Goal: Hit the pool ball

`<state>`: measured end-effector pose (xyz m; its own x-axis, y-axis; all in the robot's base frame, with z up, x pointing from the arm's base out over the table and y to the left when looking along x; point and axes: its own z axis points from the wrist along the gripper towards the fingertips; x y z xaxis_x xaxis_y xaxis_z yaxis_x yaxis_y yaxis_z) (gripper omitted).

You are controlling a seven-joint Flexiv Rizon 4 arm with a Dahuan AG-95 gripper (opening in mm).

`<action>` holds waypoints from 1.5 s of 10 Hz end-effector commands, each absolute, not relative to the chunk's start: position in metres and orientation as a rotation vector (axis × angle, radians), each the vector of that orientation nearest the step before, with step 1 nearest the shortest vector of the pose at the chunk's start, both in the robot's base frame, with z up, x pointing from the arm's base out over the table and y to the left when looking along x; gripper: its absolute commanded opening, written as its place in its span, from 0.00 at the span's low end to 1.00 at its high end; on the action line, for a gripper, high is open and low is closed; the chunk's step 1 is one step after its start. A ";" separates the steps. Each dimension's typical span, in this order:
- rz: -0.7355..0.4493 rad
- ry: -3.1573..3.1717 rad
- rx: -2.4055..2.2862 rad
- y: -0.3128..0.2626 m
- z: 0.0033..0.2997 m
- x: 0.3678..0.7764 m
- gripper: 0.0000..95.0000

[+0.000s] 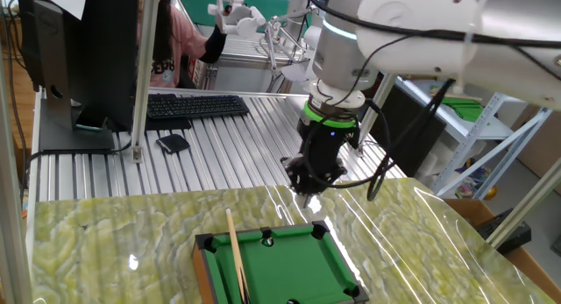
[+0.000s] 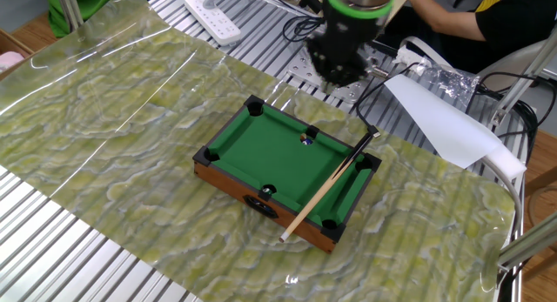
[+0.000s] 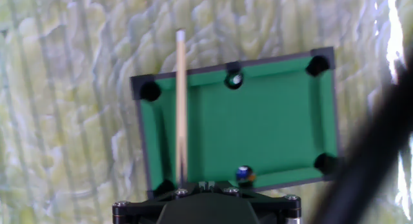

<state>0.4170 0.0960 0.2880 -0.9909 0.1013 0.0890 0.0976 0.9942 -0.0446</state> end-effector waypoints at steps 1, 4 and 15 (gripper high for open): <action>0.059 -3.055 -0.145 0.084 0.281 0.411 0.00; 0.053 -3.061 -0.088 0.061 0.273 0.400 0.00; 0.040 -3.088 -0.035 0.040 0.252 0.368 0.00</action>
